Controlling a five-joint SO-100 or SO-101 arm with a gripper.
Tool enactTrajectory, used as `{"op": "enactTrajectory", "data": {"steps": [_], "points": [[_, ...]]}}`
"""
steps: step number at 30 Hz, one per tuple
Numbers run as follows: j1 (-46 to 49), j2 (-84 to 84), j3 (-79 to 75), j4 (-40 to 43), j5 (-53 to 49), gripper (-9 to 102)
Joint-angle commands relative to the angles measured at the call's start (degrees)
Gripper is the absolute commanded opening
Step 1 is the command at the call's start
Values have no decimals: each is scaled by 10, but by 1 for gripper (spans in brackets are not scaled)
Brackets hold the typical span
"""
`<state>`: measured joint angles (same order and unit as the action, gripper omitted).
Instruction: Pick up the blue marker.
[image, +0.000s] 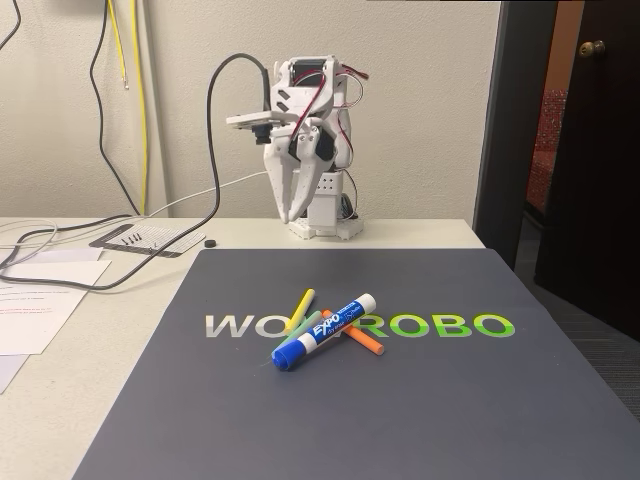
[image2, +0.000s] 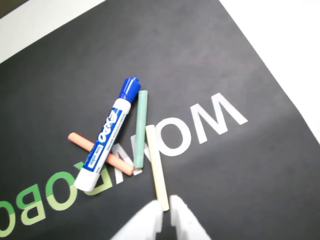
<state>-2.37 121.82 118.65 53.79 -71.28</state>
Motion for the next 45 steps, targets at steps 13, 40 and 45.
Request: {"op": "enactTrajectory", "data": {"steps": [13,40,45], "points": [[-28,-69,-76,-25,-8,0],[5,-201,-76,-137,-68,0],[-9,-221,-76,-149,-53,1]]}}
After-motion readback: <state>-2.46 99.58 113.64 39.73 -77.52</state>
